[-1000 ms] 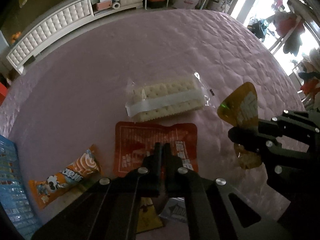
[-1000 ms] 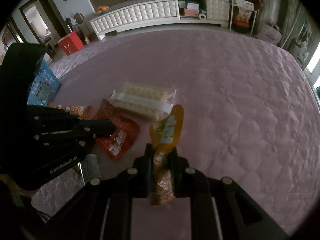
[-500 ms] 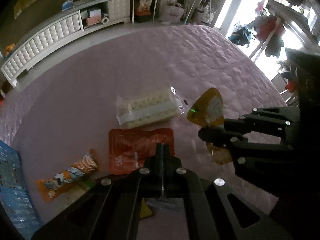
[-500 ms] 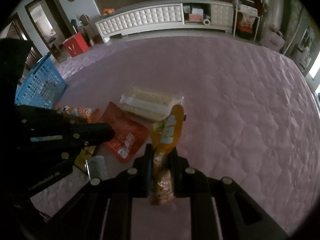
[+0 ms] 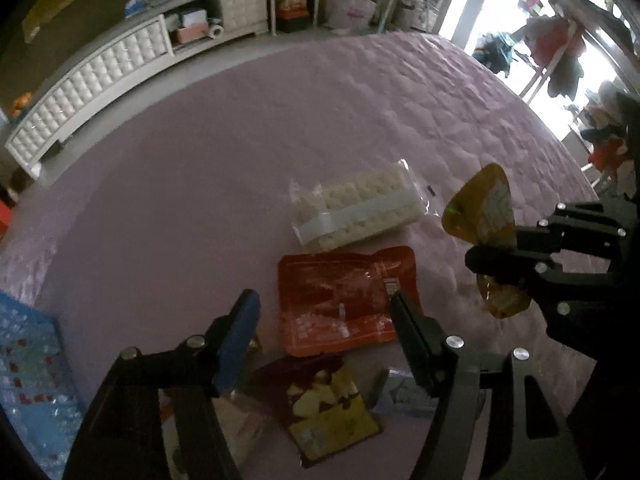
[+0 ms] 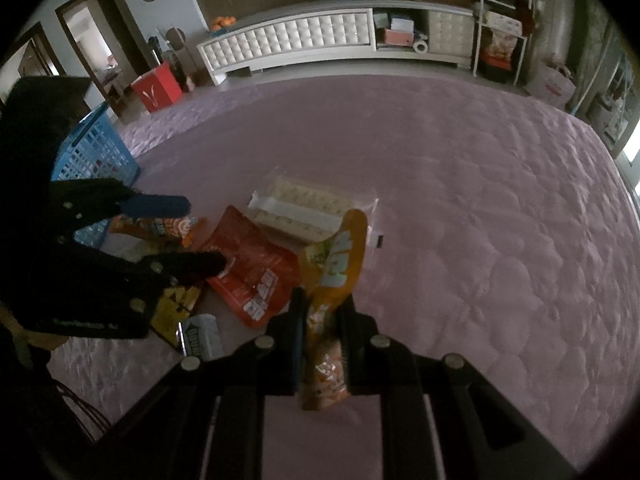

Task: Organize snacks
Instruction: 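Grasp the orange-yellow pouch with right tool while left grasps the red bag, then carry both bags over the blue basket and open both tools to drop them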

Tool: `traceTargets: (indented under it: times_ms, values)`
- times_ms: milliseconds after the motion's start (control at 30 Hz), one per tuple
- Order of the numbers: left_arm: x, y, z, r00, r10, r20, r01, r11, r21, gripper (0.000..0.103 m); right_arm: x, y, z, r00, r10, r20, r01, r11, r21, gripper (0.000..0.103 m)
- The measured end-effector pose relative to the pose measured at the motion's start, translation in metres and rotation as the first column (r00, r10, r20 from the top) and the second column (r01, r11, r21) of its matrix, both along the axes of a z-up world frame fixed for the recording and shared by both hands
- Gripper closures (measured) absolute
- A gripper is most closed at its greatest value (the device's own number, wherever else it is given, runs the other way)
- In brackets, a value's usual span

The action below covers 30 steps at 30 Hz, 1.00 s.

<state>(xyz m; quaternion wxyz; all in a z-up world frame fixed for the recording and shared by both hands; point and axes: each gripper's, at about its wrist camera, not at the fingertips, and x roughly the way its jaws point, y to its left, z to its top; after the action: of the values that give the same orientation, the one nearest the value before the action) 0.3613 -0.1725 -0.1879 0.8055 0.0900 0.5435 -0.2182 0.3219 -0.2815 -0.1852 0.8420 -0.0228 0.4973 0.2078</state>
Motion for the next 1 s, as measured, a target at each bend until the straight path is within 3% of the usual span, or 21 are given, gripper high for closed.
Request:
traceTargets:
  times_ms: [267,367,400,567,600,767,1000]
  values:
    - [0.017,-0.002,-0.018,0.998,-0.041,-0.056,0.039,0.999,-0.037,0.039,0.009,-0.005,-0.005,0.999,-0.033,-0.025,0.032,0.999,-0.013,0.084]
    - [0.019,-0.001,-0.017,0.998,-0.046,-0.045,0.043,0.997,-0.058,0.060,0.010,-0.004,-0.005,0.999,-0.030,-0.027,0.029,0.999,-0.013,0.084]
    - [0.021,0.001,-0.017,0.998,-0.039,-0.047,0.036,0.997,-0.074,0.075,0.010,-0.004,-0.005,0.999,-0.028,-0.029,0.028,1.000,-0.014,0.084]
    - [0.024,0.013,-0.016,0.998,-0.018,-0.067,0.009,0.992,-0.126,0.087,0.012,-0.002,-0.007,0.999,-0.031,-0.035,0.031,0.999,-0.019,0.084]
    - [0.023,0.012,-0.015,0.998,-0.023,-0.060,0.015,0.993,-0.117,0.096,0.013,-0.002,-0.007,0.999,-0.032,-0.037,0.031,0.999,-0.020,0.084]
    - [0.011,0.005,-0.009,0.999,-0.048,-0.025,0.045,0.993,-0.111,0.102,0.013,-0.001,-0.008,0.999,-0.031,-0.037,0.031,0.999,-0.018,0.084]
    - [-0.010,-0.002,0.022,0.998,-0.033,0.053,0.039,0.992,-0.123,0.103,0.004,0.002,-0.002,0.999,-0.031,-0.017,0.030,0.999,-0.035,0.084]
